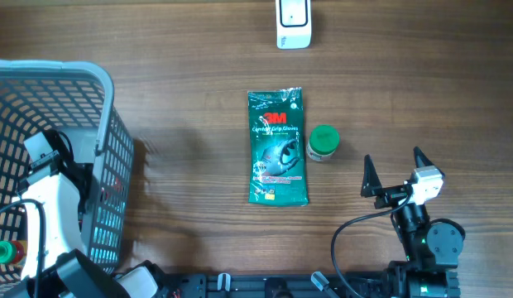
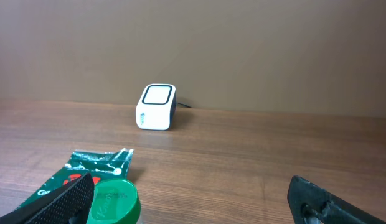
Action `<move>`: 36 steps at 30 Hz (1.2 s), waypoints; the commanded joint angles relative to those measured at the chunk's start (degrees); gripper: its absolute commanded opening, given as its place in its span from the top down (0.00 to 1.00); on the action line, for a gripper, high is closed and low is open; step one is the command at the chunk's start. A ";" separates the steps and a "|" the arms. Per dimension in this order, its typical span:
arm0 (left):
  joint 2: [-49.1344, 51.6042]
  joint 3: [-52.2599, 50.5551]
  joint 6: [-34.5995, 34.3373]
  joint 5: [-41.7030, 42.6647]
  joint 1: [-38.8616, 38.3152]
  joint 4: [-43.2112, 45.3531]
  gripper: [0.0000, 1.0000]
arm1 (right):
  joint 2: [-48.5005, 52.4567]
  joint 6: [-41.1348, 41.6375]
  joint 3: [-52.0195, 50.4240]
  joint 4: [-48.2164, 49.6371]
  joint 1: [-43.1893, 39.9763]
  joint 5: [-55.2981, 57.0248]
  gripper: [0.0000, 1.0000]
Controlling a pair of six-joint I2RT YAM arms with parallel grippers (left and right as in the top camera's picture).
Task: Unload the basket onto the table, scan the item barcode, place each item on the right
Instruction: 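Reach the left gripper into the basket and grasp the red-white snack pack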
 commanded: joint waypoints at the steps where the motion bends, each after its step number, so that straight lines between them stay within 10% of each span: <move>1: 1.53 -1.46 -0.48 -0.63 0.44 1.36 0.02 | -0.24 0.85 -0.04 0.20 0.20 0.92 0.00; 15: 5.75 -4.96 -0.50 -5.55 0.44 3.21 0.96 | -0.24 0.85 -0.04 0.20 0.20 0.92 0.00; 36: -16.31 13.97 11.85 -1.77 0.44 -8.26 0.96 | -0.24 0.87 -0.07 0.17 0.20 0.92 0.00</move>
